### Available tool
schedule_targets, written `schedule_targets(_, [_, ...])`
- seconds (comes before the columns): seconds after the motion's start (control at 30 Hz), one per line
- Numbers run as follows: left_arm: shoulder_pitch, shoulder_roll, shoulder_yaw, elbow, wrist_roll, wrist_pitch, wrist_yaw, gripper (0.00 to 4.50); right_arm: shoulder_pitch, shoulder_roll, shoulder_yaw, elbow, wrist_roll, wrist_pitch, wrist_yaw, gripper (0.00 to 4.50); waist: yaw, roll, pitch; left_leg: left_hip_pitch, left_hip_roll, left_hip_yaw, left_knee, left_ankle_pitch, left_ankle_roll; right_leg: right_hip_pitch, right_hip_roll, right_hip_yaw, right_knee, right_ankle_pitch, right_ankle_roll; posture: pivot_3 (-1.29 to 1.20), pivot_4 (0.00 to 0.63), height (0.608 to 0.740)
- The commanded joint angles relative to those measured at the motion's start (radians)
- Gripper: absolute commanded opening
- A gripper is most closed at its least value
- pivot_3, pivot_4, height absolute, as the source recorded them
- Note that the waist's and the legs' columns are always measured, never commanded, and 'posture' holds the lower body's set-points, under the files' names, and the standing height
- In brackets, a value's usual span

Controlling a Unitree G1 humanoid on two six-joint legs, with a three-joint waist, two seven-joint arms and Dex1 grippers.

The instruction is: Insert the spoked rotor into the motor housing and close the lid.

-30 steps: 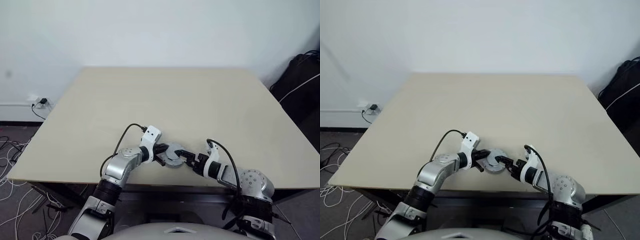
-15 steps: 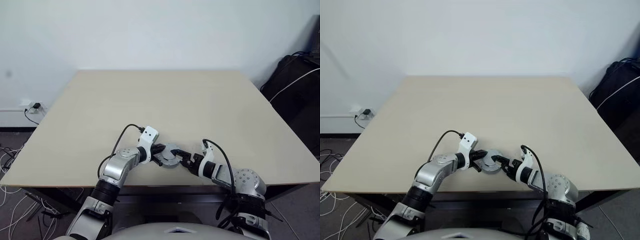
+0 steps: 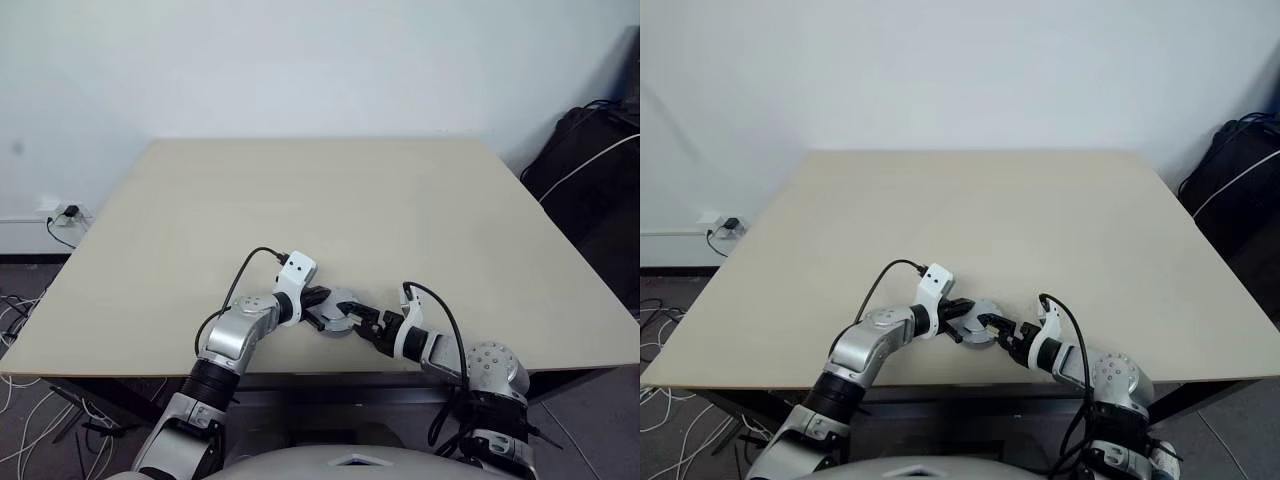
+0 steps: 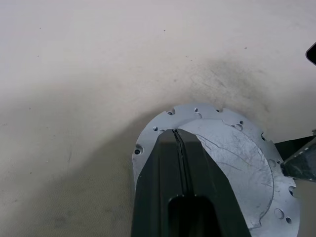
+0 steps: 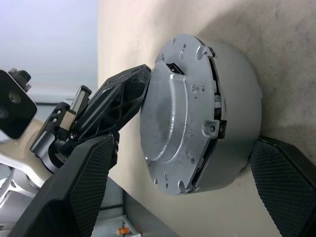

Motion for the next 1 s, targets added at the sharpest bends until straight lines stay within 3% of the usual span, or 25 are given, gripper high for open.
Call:
schedule_targets(0.03, [0.02,-0.014,-0.044,0.022,0.004,0.03,-0.007,0.0,-0.003,0.056,0.034,-0.015,0.045,0.018,0.003,4.47,0.0,0.0,0.0,0.0,0.0,0.0,0.0,0.0,0.0,0.0,0.0,0.0,0.0,0.0,0.0,0.0,0.0,0.74])
schedule_targets(0.07, [0.02,-0.014,-0.044,0.021,0.004,0.031,-0.007,0.0,-0.002,0.059,0.03,-0.019,0.048,0.017,0.002,4.47,0.0,0.0,0.0,0.0,0.0,0.0,0.0,0.0,0.0,0.0,0.0,0.0,0.0,0.0,0.0,0.0,0.0,0.74])
schedule_targets(0.17, [0.023,-0.013,-0.044,0.023,0.004,0.03,-0.006,0.0,0.003,0.067,0.018,-0.04,0.058,0.024,-0.003,3.91,0.0,0.0,0.001,0.0,0.0,0.0,0.0,0.0,0.0,0.0,0.0,0.0,0.0,0.0,0.0,0.0,0.0,0.74])
schedule_targets(0.33, [0.025,-0.014,-0.045,0.02,0.003,0.031,-0.005,0.0,0.01,0.065,0.006,-0.055,0.072,0.027,-0.006,2.31,0.0,0.002,0.002,-0.004,0.0,0.001,0.0,0.0,0.0,-0.005,0.0,0.001,0.001,0.0,0.0,0.0,0.0,0.74])
schedule_targets(0.47, [0.029,-0.016,-0.044,0.014,0.003,0.036,-0.003,0.0,0.016,0.059,0.006,-0.056,0.082,0.029,-0.012,1.36,0.0,0.004,0.003,-0.004,0.0,0.001,0.0,0.0,0.0,-0.005,0.0,0.002,0.002,0.0,0.0,0.0,0.0,0.74])
schedule_targets(1.0, [0.041,-0.015,-0.042,0.01,-0.002,0.035,0.0,0.0,0.035,0.074,-0.034,-0.047,0.089,-0.032,-0.063,1.31,-0.001,0.006,0.005,-0.004,0.0,0.002,0.001,0.0,-0.001,-0.005,0.0,0.002,0.002,0.0,0.0,0.0,0.0,0.74])
